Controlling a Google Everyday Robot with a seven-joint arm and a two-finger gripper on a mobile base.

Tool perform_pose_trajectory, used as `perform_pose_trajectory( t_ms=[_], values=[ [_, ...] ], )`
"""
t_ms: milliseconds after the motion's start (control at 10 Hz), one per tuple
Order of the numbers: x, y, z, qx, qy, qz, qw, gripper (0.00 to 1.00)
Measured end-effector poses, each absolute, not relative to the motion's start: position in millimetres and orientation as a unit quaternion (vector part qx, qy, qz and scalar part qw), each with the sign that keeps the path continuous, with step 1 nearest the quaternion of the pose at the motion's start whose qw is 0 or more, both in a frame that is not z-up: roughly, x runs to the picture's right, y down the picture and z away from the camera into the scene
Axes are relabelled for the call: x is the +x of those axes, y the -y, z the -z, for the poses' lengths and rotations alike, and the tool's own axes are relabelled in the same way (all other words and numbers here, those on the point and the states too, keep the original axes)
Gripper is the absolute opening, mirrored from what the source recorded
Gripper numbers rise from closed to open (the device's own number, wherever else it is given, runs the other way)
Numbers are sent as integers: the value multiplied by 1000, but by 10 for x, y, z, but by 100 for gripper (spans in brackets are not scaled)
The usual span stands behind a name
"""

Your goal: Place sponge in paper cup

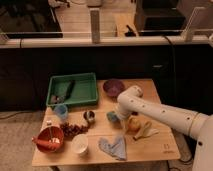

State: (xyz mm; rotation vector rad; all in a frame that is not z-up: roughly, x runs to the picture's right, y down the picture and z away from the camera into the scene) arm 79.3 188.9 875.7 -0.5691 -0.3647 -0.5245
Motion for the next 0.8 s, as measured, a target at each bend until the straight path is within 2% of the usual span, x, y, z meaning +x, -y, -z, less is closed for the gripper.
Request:
perform_pose_trajectory(
  t_ms=[300,500,600,800],
  values=[
    [818,-1885,-8757,-278,175,249,911,78],
    [819,-1886,-8765,-278,175,248,911,72],
    [812,-1879,-8781,-277,176,244,912,77],
    [828,-1872,-8764,-278,175,243,913,79]
  ],
)
